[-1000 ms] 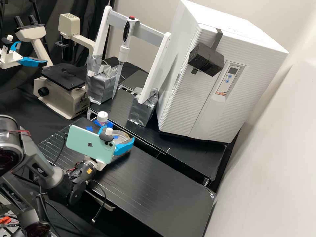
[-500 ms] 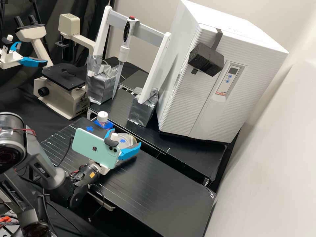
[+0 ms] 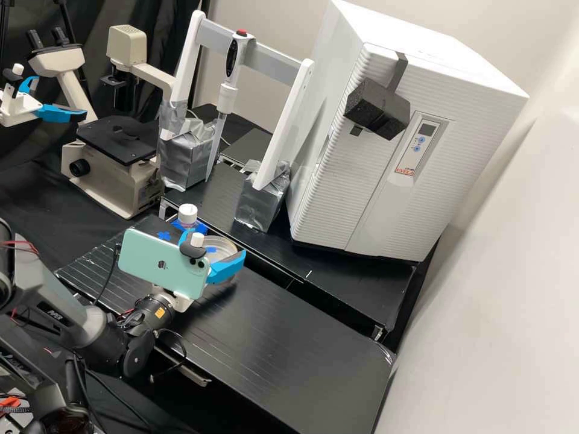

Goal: Close the lid

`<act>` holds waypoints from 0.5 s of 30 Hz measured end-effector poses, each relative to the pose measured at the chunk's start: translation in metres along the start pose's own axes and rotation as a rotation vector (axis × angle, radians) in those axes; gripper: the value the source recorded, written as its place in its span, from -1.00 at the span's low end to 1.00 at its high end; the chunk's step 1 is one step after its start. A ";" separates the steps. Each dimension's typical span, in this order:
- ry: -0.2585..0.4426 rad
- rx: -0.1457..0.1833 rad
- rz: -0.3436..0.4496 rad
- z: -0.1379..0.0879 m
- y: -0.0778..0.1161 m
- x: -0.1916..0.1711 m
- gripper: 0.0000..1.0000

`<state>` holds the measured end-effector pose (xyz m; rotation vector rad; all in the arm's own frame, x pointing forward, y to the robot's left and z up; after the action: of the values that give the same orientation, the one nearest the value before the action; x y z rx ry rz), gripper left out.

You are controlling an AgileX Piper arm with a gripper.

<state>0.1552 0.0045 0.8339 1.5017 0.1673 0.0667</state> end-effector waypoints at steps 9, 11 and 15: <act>-0.028 0.017 -0.028 0.008 -0.004 0.003 -1.00; -0.039 0.023 -0.026 0.011 -0.004 0.003 -1.00; -0.047 0.017 -0.027 0.012 -0.003 0.002 1.00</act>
<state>0.1583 -0.0074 0.8312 1.5166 0.1513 0.0083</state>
